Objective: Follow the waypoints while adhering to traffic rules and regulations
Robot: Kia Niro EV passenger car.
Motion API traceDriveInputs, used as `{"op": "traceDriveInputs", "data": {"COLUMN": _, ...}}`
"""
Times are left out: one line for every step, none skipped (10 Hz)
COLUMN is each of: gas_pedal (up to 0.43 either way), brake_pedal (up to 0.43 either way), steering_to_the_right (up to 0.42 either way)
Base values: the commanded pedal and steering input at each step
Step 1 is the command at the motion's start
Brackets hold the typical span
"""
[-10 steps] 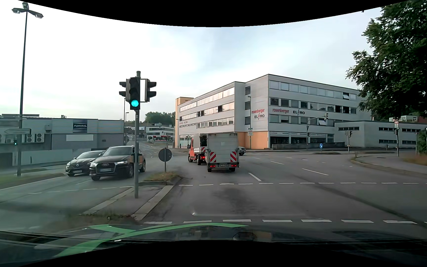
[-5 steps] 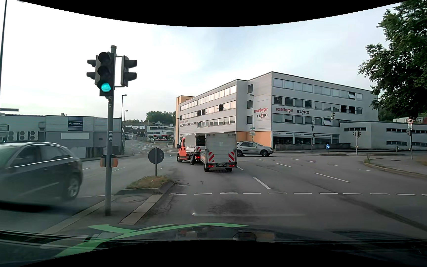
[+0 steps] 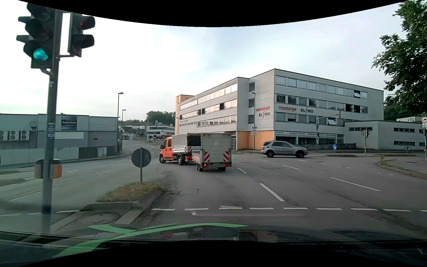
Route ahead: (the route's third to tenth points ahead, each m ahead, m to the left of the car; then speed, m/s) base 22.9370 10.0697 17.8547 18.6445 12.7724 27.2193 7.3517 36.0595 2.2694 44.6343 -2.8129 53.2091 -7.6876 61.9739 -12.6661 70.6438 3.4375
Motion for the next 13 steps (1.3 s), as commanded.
{"op": "traceDriveInputs", "data": {"gas_pedal": 0.047, "brake_pedal": 0.000, "steering_to_the_right": -0.014}}
{"op": "traceDriveInputs", "data": {"gas_pedal": 0.039, "brake_pedal": 0.000, "steering_to_the_right": -0.015}}
{"op": "traceDriveInputs", "data": {"gas_pedal": 0.020, "brake_pedal": 0.000, "steering_to_the_right": -0.016}}
{"op": "traceDriveInputs", "data": {"gas_pedal": 0.008, "brake_pedal": 0.000, "steering_to_the_right": -0.018}}
{"op": "traceDriveInputs", "data": {"gas_pedal": 0.000, "brake_pedal": 0.000, "steering_to_the_right": -0.020}}
{"op": "traceDriveInputs", "data": {"gas_pedal": 0.000, "brake_pedal": 0.000, "steering_to_the_right": -0.022}}
{"op": "traceDriveInputs", "data": {"gas_pedal": 0.000, "brake_pedal": 0.000, "steering_to_the_right": -0.022}}
{"op": "traceDriveInputs", "data": {"gas_pedal": 0.000, "brake_pedal": 0.000, "steering_to_the_right": -0.025}}
{"op": "traceDriveInputs", "data": {"gas_pedal": 0.028, "brake_pedal": 0.000, "steering_to_the_right": -0.029}}
{"op": "traceDriveInputs", "data": {"gas_pedal": 0.039, "brake_pedal": 0.000, "steering_to_the_right": -0.035}}
{"op": "traceDriveInputs", "data": {"gas_pedal": 0.059, "brake_pedal": 0.000, "steering_to_the_right": -0.039}}
{"op": "traceDriveInputs", "data": {"gas_pedal": 0.079, "brake_pedal": 0.000, "steering_to_the_right": -0.041}}
{"op": "traceDriveInputs", "data": {"gas_pedal": 0.098, "brake_pedal": 0.000, "steering_to_the_right": -0.044}}
